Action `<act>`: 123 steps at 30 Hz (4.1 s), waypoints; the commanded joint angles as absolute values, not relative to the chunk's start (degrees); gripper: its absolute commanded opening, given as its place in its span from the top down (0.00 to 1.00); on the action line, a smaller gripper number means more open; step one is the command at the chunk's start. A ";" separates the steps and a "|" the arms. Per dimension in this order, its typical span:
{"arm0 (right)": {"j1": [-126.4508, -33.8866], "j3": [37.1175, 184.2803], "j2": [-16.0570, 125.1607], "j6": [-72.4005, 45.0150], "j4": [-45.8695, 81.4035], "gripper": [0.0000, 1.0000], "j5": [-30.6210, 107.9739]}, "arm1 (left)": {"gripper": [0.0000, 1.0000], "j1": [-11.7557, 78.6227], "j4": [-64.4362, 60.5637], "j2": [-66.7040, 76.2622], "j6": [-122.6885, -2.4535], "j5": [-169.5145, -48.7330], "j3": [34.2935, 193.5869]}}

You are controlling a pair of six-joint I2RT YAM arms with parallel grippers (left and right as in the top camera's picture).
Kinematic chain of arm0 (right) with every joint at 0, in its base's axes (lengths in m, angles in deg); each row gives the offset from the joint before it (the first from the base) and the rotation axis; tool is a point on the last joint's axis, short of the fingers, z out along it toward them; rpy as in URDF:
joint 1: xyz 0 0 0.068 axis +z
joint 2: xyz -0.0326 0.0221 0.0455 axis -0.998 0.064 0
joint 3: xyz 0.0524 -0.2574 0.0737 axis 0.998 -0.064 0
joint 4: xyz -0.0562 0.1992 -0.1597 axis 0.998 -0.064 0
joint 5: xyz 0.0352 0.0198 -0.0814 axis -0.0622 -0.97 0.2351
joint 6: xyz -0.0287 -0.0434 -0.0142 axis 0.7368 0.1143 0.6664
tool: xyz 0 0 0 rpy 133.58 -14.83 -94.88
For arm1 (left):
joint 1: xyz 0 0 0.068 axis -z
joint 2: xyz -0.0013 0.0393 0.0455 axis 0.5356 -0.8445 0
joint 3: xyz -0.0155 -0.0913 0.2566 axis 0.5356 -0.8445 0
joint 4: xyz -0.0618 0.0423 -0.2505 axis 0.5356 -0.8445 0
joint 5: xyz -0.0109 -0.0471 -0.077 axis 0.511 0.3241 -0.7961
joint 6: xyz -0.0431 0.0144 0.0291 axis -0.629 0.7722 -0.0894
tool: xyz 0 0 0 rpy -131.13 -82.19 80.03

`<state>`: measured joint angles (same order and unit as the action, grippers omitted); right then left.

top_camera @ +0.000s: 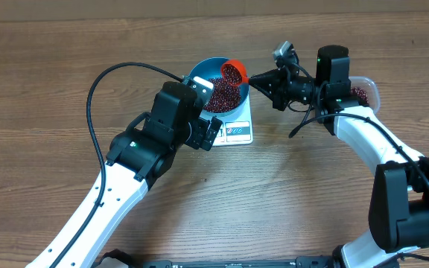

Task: Scoop item into bowl and weigh 150g on scale
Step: 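Hold the scoop tilted over the bowl, pouring out the beans, then carry the empty scoop right back to the bean tub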

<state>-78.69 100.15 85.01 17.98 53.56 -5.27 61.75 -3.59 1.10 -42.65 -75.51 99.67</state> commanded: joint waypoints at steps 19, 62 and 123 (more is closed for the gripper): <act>-78.50 100.55 85.08 27.77 54.37 0.96 -1.73 | 0.00 61.64 -3.52 2.19 -42.17 -76.01 99.80; -78.50 100.55 85.08 30.57 53.95 0.96 -1.75 | 0.00 61.64 -3.52 2.19 -42.17 -76.01 99.80; -94.19 100.57 72.49 22.46 51.39 0.96 -2.12 | 0.00 61.64 -3.52 2.17 -42.17 -76.01 99.80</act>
<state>-90.63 100.15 74.76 29.21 53.36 -1.94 61.75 -3.61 1.10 -42.65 -75.51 99.67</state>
